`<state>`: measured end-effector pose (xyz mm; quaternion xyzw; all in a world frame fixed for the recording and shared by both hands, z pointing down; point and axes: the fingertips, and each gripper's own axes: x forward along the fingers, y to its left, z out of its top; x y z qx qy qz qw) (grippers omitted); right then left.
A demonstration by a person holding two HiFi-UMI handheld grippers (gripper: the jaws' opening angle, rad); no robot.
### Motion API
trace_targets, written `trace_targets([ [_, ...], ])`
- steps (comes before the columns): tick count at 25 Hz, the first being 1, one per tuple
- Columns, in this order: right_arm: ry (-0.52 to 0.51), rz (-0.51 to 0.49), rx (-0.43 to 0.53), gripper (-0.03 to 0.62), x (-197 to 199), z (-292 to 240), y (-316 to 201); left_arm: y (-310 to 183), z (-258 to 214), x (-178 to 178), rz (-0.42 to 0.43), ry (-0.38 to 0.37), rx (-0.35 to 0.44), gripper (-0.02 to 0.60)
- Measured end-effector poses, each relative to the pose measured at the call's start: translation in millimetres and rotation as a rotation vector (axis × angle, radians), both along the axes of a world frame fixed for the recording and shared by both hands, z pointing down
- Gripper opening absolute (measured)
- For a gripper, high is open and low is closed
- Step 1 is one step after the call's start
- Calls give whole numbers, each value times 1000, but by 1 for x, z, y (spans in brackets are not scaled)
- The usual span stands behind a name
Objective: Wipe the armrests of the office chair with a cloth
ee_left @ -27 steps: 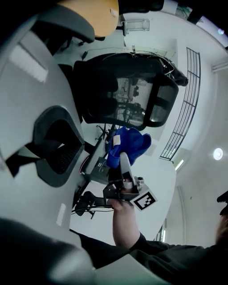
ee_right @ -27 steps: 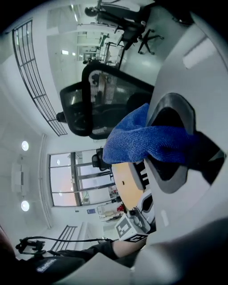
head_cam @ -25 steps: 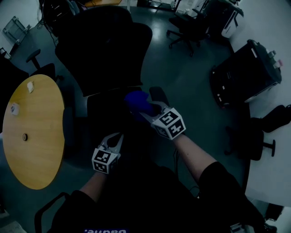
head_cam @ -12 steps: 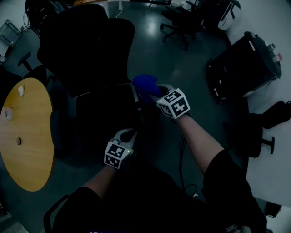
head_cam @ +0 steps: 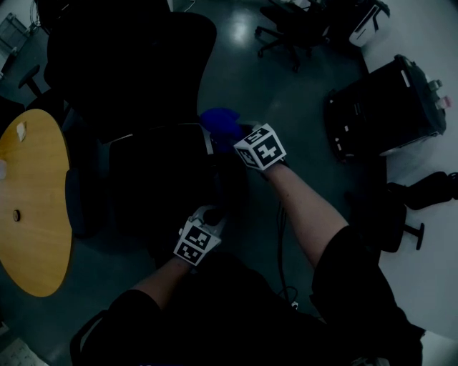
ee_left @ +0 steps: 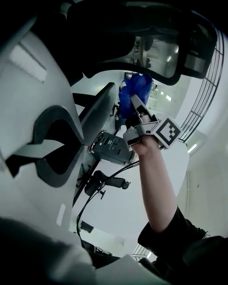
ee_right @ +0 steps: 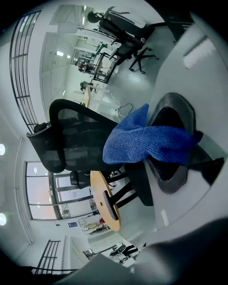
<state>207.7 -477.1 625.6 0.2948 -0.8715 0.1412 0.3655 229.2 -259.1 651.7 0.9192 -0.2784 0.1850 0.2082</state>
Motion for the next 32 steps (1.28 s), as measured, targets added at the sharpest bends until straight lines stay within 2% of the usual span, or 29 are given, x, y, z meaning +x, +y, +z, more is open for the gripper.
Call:
trace_targets([
  [8, 133, -112, -56, 146, -1, 48, 15, -6, 20, 11, 0, 0, -47, 20],
  [14, 116, -140, -69, 144, -2, 46, 41, -9, 23, 10, 0, 2, -52, 18],
  [24, 57, -189, -100, 144, 11, 39, 133, -11, 23, 11, -5, -24, -43, 18],
  [32, 18, -131, -130, 143, 28, 37, 175, -6, 27, 13, 28, -82, -28, 20],
])
